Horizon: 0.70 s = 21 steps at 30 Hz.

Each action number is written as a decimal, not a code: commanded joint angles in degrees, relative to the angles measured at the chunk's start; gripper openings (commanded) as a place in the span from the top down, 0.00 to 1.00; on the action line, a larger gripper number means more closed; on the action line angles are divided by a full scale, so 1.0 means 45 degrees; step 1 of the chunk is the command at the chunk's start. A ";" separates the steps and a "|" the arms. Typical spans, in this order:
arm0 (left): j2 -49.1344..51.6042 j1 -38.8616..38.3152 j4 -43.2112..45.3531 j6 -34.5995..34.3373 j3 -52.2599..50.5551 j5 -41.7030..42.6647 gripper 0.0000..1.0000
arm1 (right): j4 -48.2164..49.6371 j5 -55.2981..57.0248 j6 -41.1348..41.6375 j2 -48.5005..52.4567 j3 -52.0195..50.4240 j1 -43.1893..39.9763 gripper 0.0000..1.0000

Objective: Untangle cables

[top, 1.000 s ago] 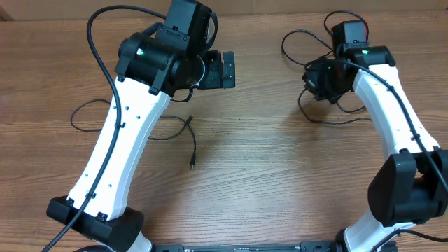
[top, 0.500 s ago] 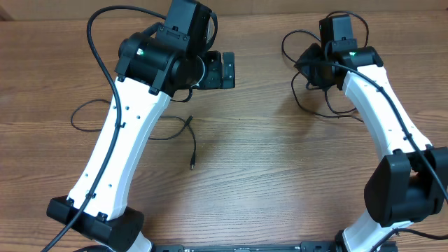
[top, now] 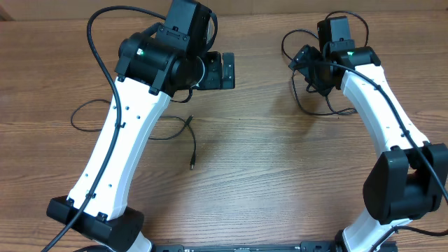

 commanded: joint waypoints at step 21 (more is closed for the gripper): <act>-0.0029 0.1817 -0.0869 -0.0816 0.0199 -0.0039 0.01 | -0.1180 -0.3973 -0.2472 0.0063 -0.0053 0.0175 0.00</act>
